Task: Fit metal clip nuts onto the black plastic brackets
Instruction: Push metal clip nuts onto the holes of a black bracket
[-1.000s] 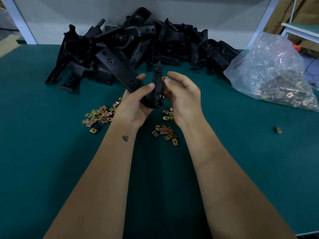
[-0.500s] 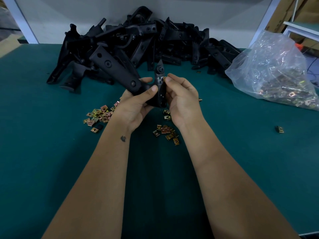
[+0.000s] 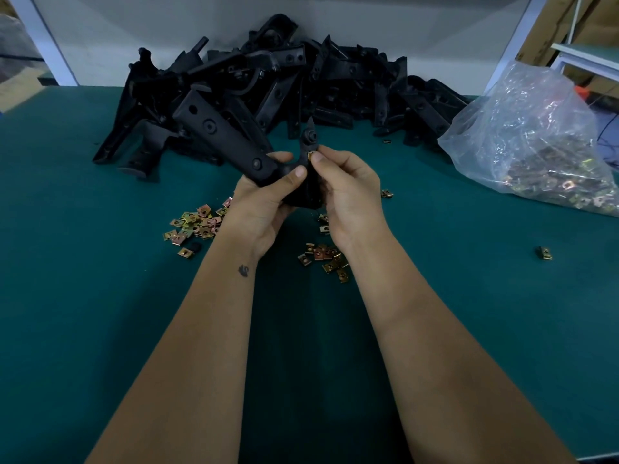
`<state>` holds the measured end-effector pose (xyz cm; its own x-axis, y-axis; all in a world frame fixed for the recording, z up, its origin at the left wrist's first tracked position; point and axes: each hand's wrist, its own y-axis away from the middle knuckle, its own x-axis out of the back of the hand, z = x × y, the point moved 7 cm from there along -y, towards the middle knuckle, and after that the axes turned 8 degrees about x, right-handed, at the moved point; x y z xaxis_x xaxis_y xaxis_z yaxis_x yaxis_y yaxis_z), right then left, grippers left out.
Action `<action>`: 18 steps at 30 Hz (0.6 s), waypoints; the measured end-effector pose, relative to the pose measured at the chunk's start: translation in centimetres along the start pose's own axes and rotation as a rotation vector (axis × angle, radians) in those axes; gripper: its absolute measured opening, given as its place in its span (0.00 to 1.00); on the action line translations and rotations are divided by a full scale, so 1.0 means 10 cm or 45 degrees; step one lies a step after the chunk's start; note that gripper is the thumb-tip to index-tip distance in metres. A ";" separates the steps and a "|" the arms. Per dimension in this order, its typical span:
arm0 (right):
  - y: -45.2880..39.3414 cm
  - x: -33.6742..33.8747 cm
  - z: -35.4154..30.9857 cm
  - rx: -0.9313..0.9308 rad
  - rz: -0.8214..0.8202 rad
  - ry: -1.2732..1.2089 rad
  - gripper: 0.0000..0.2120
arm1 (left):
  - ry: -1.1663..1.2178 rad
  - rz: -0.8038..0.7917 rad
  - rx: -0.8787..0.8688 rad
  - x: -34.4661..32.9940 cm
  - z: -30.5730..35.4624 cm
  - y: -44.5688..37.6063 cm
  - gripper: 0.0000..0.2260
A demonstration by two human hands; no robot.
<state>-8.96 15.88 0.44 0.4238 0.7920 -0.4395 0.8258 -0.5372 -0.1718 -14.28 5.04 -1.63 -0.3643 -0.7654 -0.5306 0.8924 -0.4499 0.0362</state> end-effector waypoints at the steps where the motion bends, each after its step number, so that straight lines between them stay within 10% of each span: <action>1: 0.00 -0.02 -0.01 0.015 -0.021 0.020 0.06 | 0.014 0.020 -0.017 0.01 0.02 0.00 0.10; 9: -0.02 -0.05 -0.05 0.262 -0.156 0.838 0.10 | 0.534 0.310 -0.147 0.36 0.21 0.00 0.11; 18: 0.22 -0.48 0.29 0.663 -0.904 2.004 0.13 | 0.524 0.275 -0.089 0.37 0.15 -0.05 0.15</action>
<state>-10.23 10.01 -0.43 0.2537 0.2245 0.9409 0.9301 0.2104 -0.3010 -16.44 1.72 -2.30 -0.0452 -0.5852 -0.8096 0.9570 -0.2578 0.1330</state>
